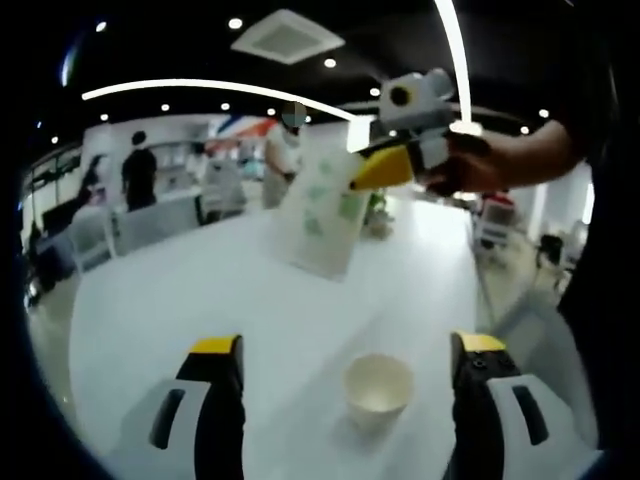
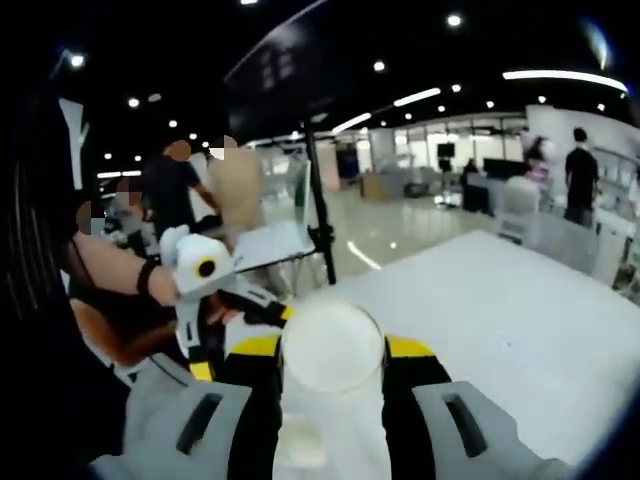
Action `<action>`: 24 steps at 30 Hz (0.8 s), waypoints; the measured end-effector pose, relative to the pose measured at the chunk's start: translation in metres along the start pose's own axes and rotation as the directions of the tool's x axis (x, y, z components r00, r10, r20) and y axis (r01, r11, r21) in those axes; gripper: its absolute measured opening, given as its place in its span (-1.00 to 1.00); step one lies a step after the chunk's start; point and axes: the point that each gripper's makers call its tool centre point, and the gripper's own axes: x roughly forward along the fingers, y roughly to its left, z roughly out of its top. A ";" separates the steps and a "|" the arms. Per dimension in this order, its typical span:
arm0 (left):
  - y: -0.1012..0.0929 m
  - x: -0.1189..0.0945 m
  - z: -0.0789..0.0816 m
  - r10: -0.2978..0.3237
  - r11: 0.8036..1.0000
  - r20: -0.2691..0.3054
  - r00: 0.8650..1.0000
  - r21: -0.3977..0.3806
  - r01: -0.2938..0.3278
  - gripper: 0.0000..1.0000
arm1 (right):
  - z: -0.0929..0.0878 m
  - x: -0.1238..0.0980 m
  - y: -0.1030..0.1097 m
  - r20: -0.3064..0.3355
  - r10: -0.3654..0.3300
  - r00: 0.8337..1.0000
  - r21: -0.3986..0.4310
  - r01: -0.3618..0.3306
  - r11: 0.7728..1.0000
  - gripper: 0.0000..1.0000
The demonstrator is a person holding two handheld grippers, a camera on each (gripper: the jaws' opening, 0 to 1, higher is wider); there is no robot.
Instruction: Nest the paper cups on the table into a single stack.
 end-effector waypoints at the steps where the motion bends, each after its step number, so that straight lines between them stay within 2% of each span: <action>1: -0.002 0.001 0.001 -0.004 1.000 0.002 1.000 -0.002 0.004 0.67 | -0.001 0.000 0.001 -0.001 0.000 1.000 0.001 0.000 1.000 -0.31; 13: -0.011 0.003 0.006 -0.025 1.000 0.013 1.000 0.000 0.025 0.60 | -0.004 0.013 0.020 -0.001 0.049 0.999 0.007 -0.049 0.999 -0.30; 17: -0.015 0.003 0.008 -0.045 0.999 0.012 0.999 0.011 0.045 0.49 | -0.007 0.017 0.022 -0.006 0.059 0.998 0.009 -0.059 0.998 -0.30; 24: -0.018 0.000 0.020 -0.059 0.998 0.052 0.997 0.004 0.059 0.49 | -0.007 0.019 0.026 -0.007 0.079 0.997 0.016 -0.079 0.997 -0.30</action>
